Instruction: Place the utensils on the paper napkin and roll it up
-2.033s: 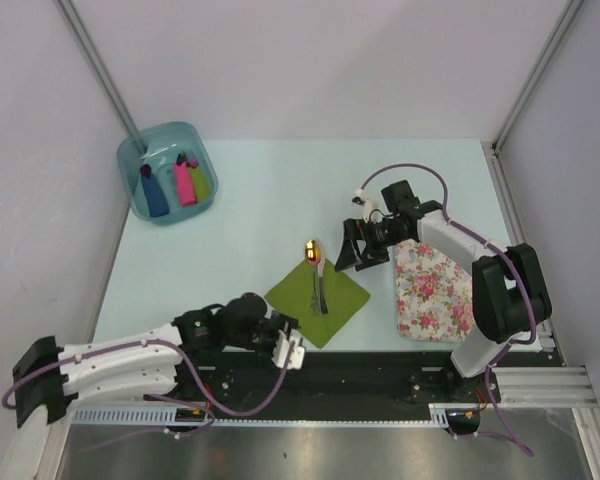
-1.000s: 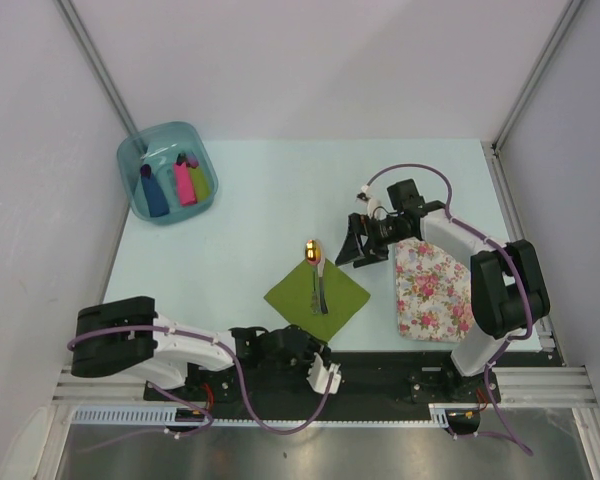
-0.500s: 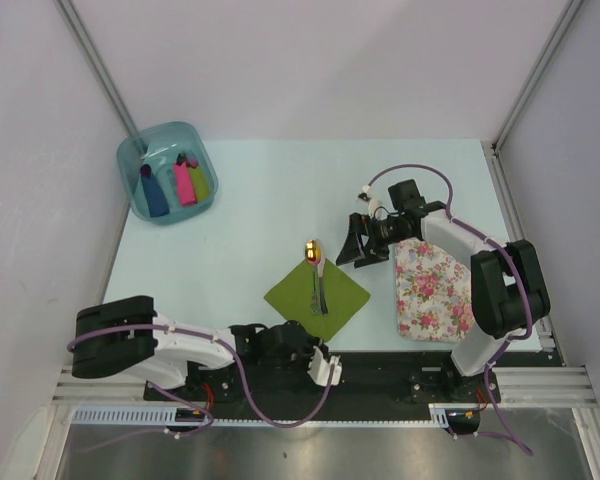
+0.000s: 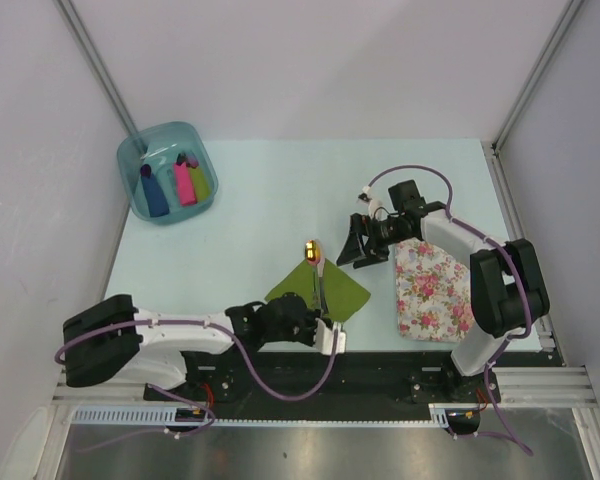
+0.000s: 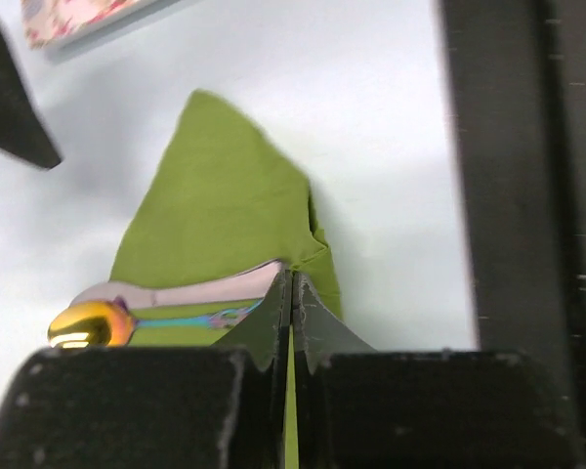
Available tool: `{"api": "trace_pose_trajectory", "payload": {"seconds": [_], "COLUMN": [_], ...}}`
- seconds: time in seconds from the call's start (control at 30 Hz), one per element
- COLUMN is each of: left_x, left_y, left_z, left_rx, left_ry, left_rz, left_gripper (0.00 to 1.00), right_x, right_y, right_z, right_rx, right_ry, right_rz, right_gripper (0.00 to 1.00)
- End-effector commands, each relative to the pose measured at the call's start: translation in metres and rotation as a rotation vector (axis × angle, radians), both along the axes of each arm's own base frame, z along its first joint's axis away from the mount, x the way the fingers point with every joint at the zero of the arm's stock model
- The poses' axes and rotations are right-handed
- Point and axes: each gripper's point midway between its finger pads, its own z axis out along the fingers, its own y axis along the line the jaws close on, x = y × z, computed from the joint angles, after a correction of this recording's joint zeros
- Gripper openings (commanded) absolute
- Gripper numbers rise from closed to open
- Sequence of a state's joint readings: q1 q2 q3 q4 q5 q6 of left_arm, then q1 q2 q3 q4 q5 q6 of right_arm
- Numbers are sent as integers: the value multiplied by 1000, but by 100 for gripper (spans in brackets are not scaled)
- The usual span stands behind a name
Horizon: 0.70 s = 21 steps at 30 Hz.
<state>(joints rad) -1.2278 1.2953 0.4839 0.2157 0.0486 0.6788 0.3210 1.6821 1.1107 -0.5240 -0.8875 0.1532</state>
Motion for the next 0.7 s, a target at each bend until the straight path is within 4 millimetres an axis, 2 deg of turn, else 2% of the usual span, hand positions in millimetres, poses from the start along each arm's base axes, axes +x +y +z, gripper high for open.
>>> {"api": "trace_pose_trajectory", "payload": {"seconds": [0.0, 0.17, 0.27, 0.4, 0.43, 0.67], "left_x": [18, 41, 60, 74, 77, 92], "left_y": [-4, -5, -3, -2, -2, 1], "left_z": [25, 31, 30, 25, 23, 14], "left_rx": [-67, -91, -92, -85, -80, -78], "left_ry": [79, 84, 90, 63, 61, 55], "left_rz": [38, 83, 128, 144, 146, 177], "left_gripper": [0, 0, 0, 0, 0, 0], "right_x": [0, -8, -12, -18, -19, -34], "right_y": [0, 2, 3, 4, 5, 11], "right_z": [-4, -10, -12, -18, -21, -31], "right_rx": [49, 77, 84, 96, 94, 77], "right_ry": [62, 132, 159, 201, 208, 250], "right_rz": [5, 17, 15, 10, 11, 42], "right_gripper": [82, 70, 60, 49, 44, 38]}}
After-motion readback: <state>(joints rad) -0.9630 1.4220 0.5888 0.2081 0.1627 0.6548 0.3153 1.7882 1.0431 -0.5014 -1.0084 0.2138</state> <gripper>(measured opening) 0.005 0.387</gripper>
